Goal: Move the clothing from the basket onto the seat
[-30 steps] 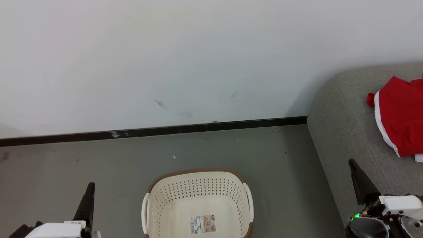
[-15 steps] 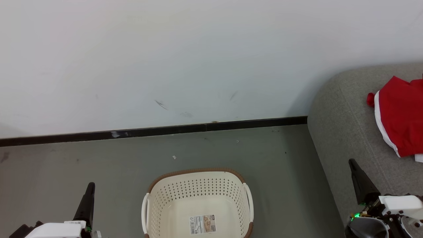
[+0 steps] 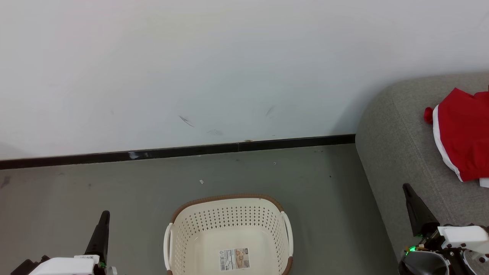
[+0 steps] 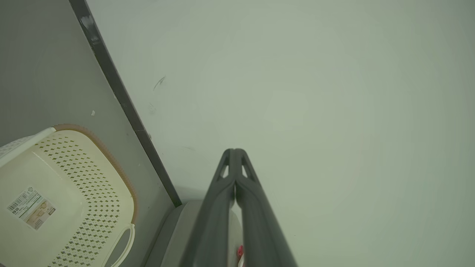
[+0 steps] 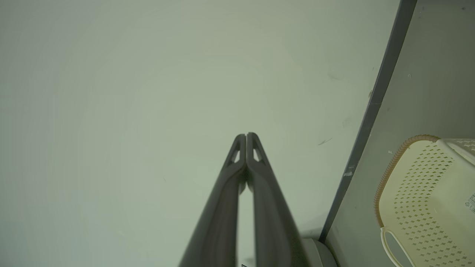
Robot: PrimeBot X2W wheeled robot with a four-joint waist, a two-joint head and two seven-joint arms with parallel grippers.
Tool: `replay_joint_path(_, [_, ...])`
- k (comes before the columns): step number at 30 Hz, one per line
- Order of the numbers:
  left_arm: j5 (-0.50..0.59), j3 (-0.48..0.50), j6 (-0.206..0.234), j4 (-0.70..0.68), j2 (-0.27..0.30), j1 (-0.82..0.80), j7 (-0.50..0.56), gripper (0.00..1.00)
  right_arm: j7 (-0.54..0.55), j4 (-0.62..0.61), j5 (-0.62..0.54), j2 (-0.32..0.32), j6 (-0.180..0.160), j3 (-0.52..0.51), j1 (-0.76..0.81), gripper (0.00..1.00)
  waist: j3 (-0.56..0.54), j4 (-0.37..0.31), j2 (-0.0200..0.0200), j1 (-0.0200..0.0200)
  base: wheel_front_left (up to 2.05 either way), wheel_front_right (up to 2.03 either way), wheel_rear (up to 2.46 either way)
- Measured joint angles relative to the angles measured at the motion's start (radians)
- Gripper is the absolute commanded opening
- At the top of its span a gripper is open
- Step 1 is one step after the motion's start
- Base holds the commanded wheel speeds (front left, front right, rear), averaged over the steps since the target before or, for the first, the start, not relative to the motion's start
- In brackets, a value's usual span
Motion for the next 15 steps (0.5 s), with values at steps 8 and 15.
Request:
replay_joint_path(8, [0.0,0.0,0.0,0.0,0.0,0.0,0.0,0.0,0.0,0.0,0.0,0.0,0.0,0.0,0.0,0.0,0.0,0.0,0.0,0.0,0.0,0.0,0.0])
replay_joint_path(15, [0.0,0.0,0.0,0.0,0.0,0.0,0.0,0.0,0.0,-0.001,0.0,0.0,0.0,0.001,0.0,0.0,0.0,0.0,0.0,0.0,0.0,0.0,0.0])
